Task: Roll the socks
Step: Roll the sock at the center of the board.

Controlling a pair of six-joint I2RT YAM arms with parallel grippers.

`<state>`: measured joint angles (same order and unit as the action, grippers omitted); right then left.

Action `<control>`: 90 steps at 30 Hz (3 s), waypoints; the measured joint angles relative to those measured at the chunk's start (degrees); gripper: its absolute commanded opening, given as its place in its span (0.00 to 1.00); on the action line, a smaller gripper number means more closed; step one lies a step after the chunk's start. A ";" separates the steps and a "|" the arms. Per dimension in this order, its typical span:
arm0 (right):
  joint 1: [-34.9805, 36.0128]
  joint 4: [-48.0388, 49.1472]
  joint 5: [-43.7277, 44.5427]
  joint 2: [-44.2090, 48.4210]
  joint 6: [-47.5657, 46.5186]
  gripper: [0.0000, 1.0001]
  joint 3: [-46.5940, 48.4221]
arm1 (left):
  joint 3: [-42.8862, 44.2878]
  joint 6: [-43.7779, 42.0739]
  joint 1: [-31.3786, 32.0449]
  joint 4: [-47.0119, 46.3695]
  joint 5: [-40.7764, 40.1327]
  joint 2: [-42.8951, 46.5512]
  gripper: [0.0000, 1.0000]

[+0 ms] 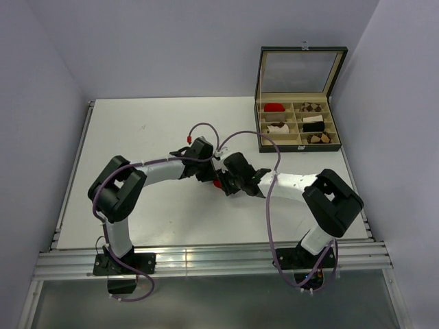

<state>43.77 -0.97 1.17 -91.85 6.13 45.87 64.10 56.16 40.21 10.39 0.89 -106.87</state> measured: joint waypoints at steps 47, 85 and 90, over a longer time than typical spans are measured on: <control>-18.27 7.19 -50.66 -19.04 24.39 0.33 8.07 | -10.08 8.13 -3.32 -5.88 -0.70 5.92 0.10; 16.06 12.63 26.10 -8.37 -8.15 0.45 1.25 | -4.17 0.59 -3.32 -1.57 0.42 2.78 0.09; 16.26 13.79 29.92 -10.01 -8.26 0.07 1.40 | -4.17 0.46 -3.50 -1.86 0.61 2.78 0.10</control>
<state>60.03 12.82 31.09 -101.86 -2.13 47.27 59.92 56.62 36.71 8.54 1.50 -104.09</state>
